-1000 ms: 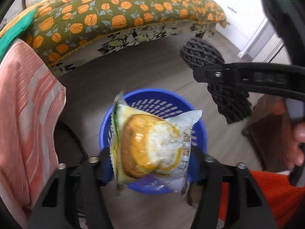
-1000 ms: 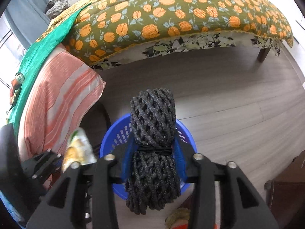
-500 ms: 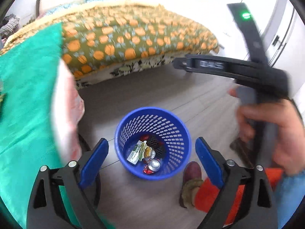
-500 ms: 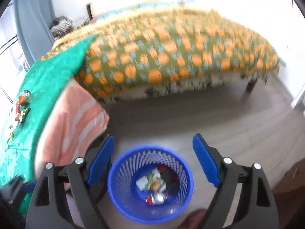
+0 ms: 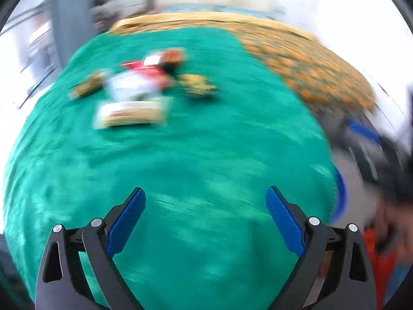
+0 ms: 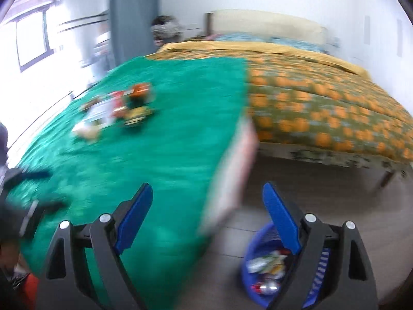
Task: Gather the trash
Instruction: 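Swing both open tools back over the bed, then grasp the cream-wrapped snack bar with the left gripper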
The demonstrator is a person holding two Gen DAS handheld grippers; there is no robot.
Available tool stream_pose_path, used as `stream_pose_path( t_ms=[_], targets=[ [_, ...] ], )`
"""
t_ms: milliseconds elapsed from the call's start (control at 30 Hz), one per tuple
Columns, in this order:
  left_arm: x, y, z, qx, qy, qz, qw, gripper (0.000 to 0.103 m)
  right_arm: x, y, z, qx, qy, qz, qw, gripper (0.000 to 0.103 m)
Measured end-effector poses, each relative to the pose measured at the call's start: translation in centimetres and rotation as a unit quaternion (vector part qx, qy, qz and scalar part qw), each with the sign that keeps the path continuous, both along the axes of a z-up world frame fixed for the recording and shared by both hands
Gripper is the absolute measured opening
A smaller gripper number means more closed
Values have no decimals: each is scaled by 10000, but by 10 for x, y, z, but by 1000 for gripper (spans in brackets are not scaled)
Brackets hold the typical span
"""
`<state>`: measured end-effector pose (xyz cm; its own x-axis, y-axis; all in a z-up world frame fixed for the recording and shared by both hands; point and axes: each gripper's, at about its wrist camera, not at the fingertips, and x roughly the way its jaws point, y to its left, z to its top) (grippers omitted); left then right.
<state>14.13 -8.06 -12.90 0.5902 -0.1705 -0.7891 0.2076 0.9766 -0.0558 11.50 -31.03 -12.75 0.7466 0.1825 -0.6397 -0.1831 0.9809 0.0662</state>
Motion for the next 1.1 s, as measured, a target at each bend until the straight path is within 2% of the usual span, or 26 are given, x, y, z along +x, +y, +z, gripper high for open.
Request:
stream_pose_path(
  t_ms=[100,167,300,433,567,667,800,867,933,1000,1100],
  targets=[
    [33,22,4,-7,-75,576,9983,94,1,45,-7,-71,31,405,9992,85],
    [54,24,6,57,-128,744,9971,94,3,65,-12,-143,57,565,9983,85],
    [96,9,1,499,-136,1083,9928,94,8,88,-25,-279,118,764,9966,85],
    [126,3,-11,972,-96,1532,9834,94,15,89,-30,-325,172,788,9962,85],
    [119,25,-15,979,-7,1696,9806,94,19,85,-32,-308,213,790,9962,85],
    [95,56,-13,977,3,1627,9818,94,21,84,-30,-289,238,797,9961,85],
    [61,110,-17,1134,98,1775,9775,94,22,85,-26,-218,246,846,9959,85],
    [51,130,-17,1042,142,1778,9784,94,22,89,-26,-222,241,891,9955,85],
    [45,142,-14,742,162,1552,9850,94,21,95,-29,-268,252,951,9948,85],
    [45,144,-12,479,187,1320,9899,94,21,101,-32,-339,294,993,9940,85],
    [47,141,-6,-25,139,1201,9927,95,21,106,-35,-400,264,982,9940,86]
  ],
)
